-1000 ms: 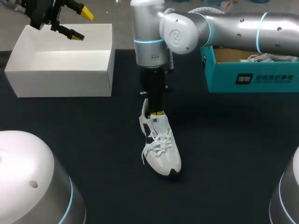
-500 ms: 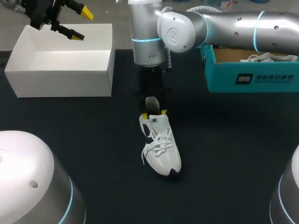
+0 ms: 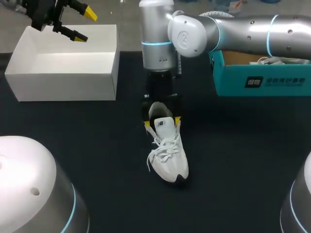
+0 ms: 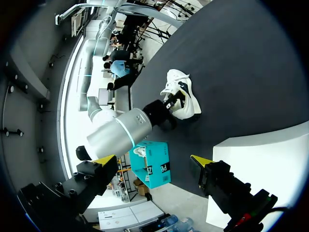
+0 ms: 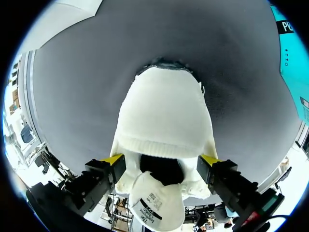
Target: Take the shoe out of the shoebox, open the shoe tongue, remove and reinsert the insole, then place the shoe into the shoebox
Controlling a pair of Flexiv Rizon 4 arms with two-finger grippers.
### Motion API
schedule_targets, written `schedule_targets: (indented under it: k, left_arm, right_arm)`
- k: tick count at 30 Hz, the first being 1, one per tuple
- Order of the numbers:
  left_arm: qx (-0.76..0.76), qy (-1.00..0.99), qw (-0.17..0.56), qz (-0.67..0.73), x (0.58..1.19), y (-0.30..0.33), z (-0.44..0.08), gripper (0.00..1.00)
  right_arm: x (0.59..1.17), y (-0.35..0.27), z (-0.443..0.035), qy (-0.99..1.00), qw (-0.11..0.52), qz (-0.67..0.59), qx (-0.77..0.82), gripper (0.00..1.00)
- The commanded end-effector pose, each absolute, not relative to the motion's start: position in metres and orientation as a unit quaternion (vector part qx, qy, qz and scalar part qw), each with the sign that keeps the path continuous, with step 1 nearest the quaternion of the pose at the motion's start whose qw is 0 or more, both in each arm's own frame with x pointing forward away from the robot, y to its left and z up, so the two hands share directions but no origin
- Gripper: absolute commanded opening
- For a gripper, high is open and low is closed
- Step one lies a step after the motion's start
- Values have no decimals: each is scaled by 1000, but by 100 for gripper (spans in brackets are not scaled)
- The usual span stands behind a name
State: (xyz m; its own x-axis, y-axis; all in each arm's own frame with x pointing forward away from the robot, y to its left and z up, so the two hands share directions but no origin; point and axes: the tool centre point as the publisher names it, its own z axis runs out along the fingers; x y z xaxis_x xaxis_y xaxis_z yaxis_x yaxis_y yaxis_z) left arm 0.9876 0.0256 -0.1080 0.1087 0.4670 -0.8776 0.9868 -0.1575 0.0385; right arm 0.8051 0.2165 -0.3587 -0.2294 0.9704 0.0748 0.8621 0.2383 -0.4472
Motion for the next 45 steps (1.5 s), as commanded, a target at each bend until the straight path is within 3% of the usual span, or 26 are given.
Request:
schedule_targets:
  k: [1, 45]
  left_arm:
    - [661, 550, 343, -377, 987, 26, -108, 100]
    - [661, 550, 343, -377, 987, 26, -108, 100]
  right_arm:
    - [802, 221, -353, -768, 163, 165, -596, 100]
    - [783, 217, -330, -741, 157, 194, -624, 100]
